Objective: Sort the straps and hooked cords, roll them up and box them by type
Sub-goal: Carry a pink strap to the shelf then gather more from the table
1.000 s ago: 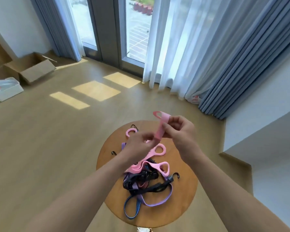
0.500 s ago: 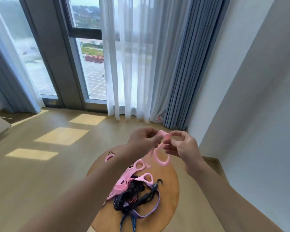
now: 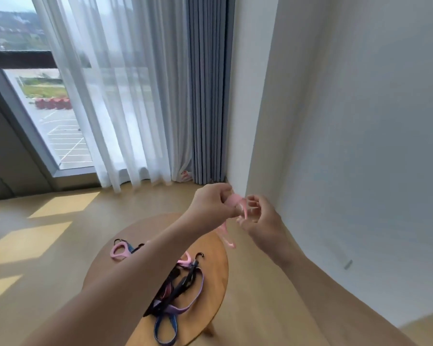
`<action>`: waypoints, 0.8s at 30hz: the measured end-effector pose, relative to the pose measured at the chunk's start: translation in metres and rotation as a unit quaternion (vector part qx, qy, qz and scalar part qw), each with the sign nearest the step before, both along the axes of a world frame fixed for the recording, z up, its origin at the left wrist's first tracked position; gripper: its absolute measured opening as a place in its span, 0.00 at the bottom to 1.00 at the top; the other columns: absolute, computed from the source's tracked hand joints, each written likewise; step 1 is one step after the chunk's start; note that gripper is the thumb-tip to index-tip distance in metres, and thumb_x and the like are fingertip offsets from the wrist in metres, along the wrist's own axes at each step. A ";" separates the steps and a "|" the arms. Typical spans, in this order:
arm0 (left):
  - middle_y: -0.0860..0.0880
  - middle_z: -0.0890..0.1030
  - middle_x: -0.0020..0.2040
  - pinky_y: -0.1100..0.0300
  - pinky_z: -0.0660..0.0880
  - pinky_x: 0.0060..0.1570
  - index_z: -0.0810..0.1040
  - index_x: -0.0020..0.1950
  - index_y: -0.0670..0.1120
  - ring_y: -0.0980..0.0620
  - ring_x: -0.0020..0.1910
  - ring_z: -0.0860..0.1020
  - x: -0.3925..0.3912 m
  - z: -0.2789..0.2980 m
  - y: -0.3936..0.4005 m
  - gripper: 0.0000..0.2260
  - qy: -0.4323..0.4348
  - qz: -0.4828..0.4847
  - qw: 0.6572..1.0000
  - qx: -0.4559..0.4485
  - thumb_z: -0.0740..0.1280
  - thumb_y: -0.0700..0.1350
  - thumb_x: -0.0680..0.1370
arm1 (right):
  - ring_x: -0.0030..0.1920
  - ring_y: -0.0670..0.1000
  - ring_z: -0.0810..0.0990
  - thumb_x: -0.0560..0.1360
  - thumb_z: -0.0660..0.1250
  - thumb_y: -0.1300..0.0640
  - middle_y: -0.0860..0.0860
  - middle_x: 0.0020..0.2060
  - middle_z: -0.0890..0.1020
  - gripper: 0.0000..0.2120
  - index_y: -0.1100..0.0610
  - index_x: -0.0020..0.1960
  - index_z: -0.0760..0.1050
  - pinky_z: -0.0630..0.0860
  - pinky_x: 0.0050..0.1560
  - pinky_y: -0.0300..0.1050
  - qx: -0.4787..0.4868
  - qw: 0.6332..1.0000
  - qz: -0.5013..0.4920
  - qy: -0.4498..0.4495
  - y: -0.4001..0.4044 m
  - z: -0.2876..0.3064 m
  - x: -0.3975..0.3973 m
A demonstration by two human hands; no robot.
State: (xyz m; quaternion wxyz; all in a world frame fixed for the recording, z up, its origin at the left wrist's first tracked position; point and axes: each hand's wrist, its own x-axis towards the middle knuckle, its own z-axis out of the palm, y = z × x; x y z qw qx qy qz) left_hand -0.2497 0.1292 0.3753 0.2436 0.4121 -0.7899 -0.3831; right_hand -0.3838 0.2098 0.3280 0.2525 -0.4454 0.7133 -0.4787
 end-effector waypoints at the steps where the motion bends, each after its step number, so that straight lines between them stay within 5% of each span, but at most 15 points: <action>1: 0.48 0.82 0.41 0.55 0.78 0.48 0.79 0.56 0.51 0.51 0.44 0.81 -0.007 0.001 0.004 0.15 -0.022 -0.008 0.999 -0.025 0.76 0.40 0.72 | 0.59 0.46 0.76 0.73 0.74 0.57 0.44 0.58 0.77 0.25 0.49 0.67 0.71 0.74 0.54 0.37 0.002 1.000 -0.014 0.007 0.004 0.000 -0.004; 4: 0.58 0.78 0.39 0.63 0.71 0.51 0.74 0.73 0.46 0.57 0.44 0.76 -0.031 0.002 0.015 0.24 -0.046 -0.040 0.997 -0.052 0.70 0.40 0.76 | 0.55 0.45 0.77 0.74 0.73 0.56 0.44 0.55 0.78 0.21 0.49 0.65 0.73 0.70 0.46 0.28 0.005 0.999 -0.046 0.008 0.018 -0.002 -0.022; 10: 0.53 0.82 0.48 0.60 0.76 0.53 0.79 0.68 0.47 0.53 0.51 0.79 -0.089 0.007 0.038 0.18 -0.091 -0.109 0.986 -0.084 0.64 0.41 0.78 | 0.37 0.41 0.80 0.76 0.71 0.59 0.45 0.37 0.85 0.03 0.54 0.47 0.84 0.71 0.37 0.27 -0.008 0.997 -0.068 0.034 0.051 -0.013 -0.064; 16: 0.47 0.84 0.58 0.55 0.79 0.59 0.82 0.65 0.43 0.49 0.57 0.80 -0.153 0.011 0.068 0.16 -0.089 -0.140 0.980 -0.114 0.62 0.39 0.80 | 0.36 0.43 0.81 0.78 0.70 0.55 0.44 0.33 0.84 0.06 0.49 0.42 0.82 0.75 0.40 0.36 -0.004 0.992 -0.114 0.054 0.096 -0.022 -0.121; 20: 0.50 0.85 0.52 0.72 0.73 0.41 0.86 0.54 0.43 0.53 0.49 0.80 -0.214 0.011 0.104 0.13 -0.061 -0.180 0.976 -0.107 0.62 0.37 0.79 | 0.36 0.43 0.79 0.80 0.67 0.56 0.48 0.36 0.83 0.06 0.52 0.45 0.81 0.71 0.38 0.35 0.001 0.989 -0.144 0.018 0.135 -0.030 -0.167; 24: 0.54 0.85 0.44 0.71 0.75 0.36 0.87 0.50 0.45 0.55 0.42 0.82 -0.272 0.014 0.138 0.12 -0.044 -0.202 0.973 -0.101 0.63 0.39 0.78 | 0.39 0.53 0.77 0.80 0.62 0.48 0.60 0.38 0.80 0.18 0.63 0.43 0.76 0.74 0.42 0.47 0.003 0.988 -0.124 -0.096 0.181 -0.041 -0.206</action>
